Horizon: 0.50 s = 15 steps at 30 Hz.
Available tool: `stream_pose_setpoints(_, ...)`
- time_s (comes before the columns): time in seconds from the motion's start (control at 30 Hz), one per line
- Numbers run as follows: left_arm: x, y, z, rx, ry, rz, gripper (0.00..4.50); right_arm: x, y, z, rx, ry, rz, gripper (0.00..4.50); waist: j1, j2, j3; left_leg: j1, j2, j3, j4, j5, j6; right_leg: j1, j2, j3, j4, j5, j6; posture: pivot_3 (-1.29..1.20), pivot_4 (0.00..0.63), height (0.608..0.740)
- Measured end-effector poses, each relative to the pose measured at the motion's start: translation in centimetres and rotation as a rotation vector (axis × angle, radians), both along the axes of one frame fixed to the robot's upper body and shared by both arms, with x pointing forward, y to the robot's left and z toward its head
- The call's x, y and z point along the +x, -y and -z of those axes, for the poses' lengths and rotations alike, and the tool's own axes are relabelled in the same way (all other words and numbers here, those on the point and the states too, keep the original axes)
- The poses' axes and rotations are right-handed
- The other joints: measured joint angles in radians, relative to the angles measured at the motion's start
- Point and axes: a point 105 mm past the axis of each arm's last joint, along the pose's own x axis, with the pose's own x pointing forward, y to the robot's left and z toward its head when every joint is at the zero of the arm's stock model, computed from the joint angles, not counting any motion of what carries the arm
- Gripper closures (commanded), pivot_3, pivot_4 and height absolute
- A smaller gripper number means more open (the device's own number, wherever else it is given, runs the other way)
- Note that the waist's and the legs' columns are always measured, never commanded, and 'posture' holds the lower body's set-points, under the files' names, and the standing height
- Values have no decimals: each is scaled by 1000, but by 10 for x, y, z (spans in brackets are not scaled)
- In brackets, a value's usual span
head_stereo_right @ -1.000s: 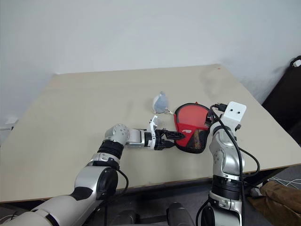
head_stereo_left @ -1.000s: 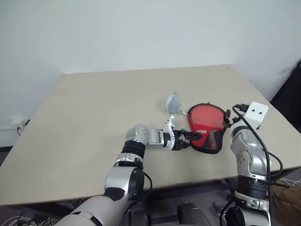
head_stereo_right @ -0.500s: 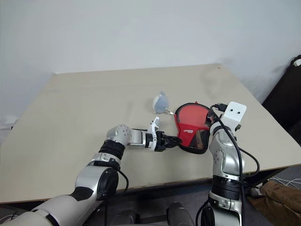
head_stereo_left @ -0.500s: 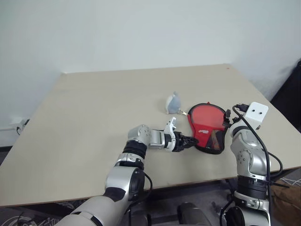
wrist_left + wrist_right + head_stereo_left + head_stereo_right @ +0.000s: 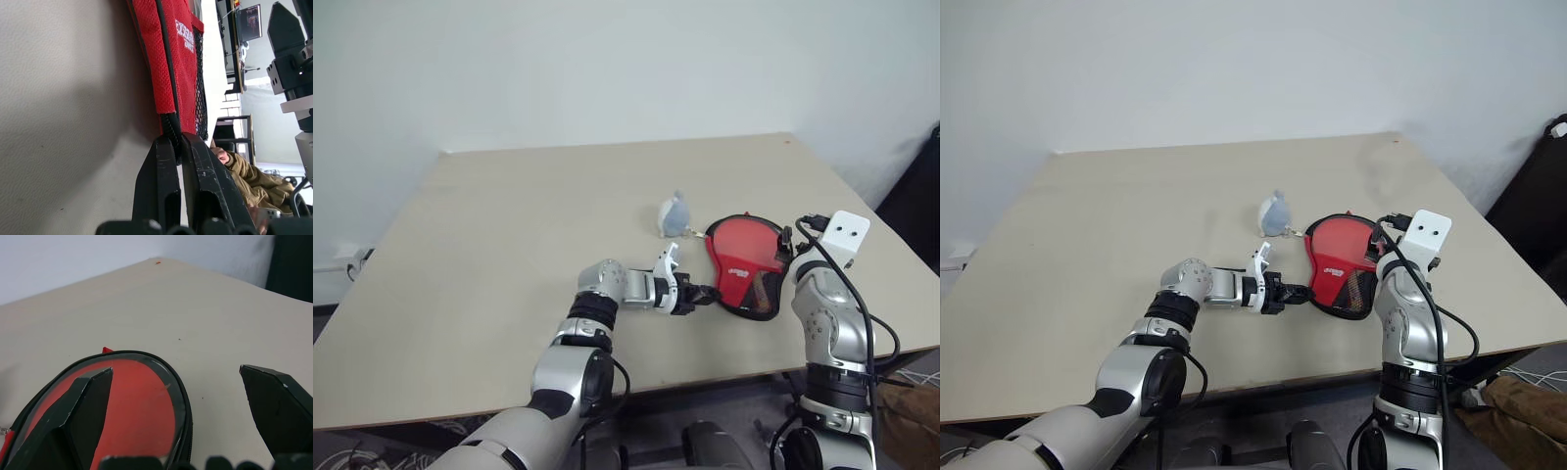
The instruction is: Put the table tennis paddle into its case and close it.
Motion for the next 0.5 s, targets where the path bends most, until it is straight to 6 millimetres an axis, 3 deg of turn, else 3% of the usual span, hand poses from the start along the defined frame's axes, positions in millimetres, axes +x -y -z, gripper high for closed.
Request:
stream_pose_setpoints(0.27,15,-39,-11,10,87,-49,4485,0,1,0,-2,0,2,0,-22,0,0,0,0,0,0,0,0,0,0,0,1,0,0,0,0,740)
stream_pose_setpoints(0.5,5,-66,-11,16,149,-4,4485,1,-2,1,-4,-3,-11,0,-26,1,0,0,1,-1,-2,0,0,-1,0,0,1,0,0,0,0,740)
